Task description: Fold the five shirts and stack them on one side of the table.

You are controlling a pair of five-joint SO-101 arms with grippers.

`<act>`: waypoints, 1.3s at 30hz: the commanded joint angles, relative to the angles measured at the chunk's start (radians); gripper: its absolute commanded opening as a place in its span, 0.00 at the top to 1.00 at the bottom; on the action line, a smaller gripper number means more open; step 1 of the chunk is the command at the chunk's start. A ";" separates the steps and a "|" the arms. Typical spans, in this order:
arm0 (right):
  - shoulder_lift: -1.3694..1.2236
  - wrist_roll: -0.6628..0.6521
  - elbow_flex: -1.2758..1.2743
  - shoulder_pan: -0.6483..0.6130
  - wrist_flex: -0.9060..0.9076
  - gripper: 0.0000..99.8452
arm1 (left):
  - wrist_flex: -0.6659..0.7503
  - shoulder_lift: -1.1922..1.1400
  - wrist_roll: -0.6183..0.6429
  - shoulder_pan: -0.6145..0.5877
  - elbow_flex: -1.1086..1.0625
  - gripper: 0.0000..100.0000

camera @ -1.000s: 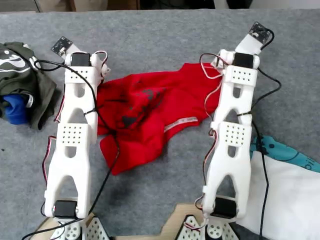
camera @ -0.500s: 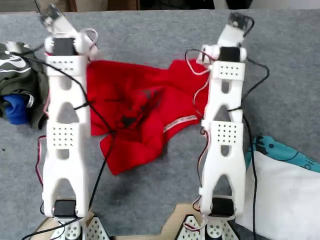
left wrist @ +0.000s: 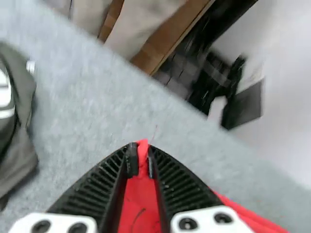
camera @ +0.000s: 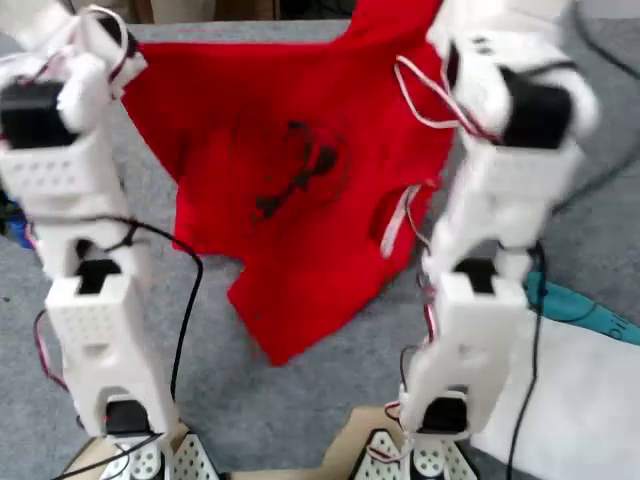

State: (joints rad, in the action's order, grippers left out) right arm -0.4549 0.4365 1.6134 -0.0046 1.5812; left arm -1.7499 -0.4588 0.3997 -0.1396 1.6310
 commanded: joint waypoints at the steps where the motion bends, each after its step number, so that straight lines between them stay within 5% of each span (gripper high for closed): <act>1: 0.255 -0.009 0.042 0.004 0.002 1.00 | -0.009 0.211 -0.008 -0.040 0.031 0.98; 8: 0.492 -0.051 0.041 0.065 0.006 1.00 | -0.011 0.581 -0.110 -0.052 -0.169 0.98; 22: 0.782 -0.133 0.041 0.054 0.199 1.00 | -0.006 1.339 -0.195 -0.049 -1.043 0.98; 39: 1.113 -0.207 -0.466 -0.133 -0.078 1.00 | -0.006 1.520 -0.293 -0.055 -1.131 0.98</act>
State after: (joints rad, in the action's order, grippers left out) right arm 0.6498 0.2386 1.2375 -0.1181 1.5781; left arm -1.7515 1.0633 0.1158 -0.1887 0.5048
